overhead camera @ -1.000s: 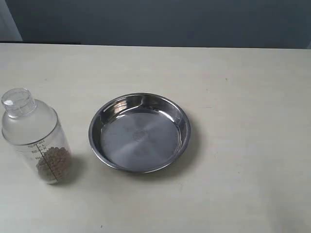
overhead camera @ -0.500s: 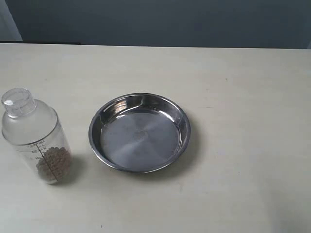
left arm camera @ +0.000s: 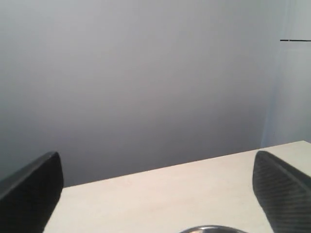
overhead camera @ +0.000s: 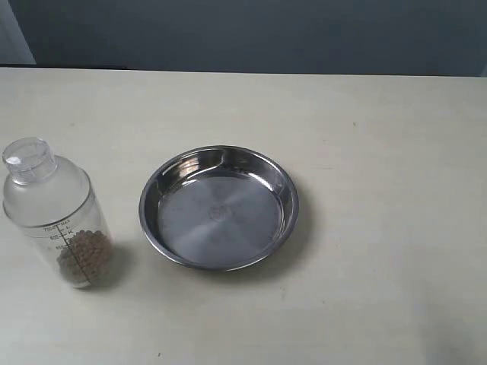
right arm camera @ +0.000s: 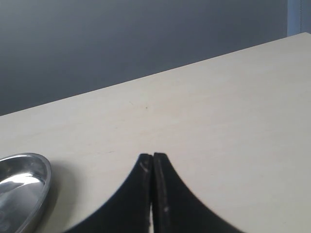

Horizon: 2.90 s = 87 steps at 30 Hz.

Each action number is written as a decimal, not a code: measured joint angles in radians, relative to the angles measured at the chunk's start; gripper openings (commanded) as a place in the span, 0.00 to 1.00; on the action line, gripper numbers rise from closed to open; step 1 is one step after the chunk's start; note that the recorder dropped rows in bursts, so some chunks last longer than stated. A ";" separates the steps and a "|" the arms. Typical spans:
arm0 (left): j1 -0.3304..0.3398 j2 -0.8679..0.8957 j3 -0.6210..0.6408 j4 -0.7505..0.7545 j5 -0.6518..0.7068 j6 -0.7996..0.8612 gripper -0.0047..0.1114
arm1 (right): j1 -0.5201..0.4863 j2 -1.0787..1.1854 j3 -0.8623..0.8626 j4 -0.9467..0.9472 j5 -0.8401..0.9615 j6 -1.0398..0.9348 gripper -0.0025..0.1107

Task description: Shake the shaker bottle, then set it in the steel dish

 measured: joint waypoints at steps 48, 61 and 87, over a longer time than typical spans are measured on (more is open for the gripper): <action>0.027 0.403 0.176 -0.116 -0.247 -0.023 0.95 | 0.000 0.000 0.000 0.000 0.000 0.000 0.02; -0.012 0.445 0.187 -0.122 -0.230 -0.061 0.94 | 0.000 0.000 0.000 0.000 0.000 0.000 0.02; 0.227 0.058 -0.070 -0.525 0.169 0.589 0.42 | 0.000 0.000 0.000 0.000 0.000 0.000 0.02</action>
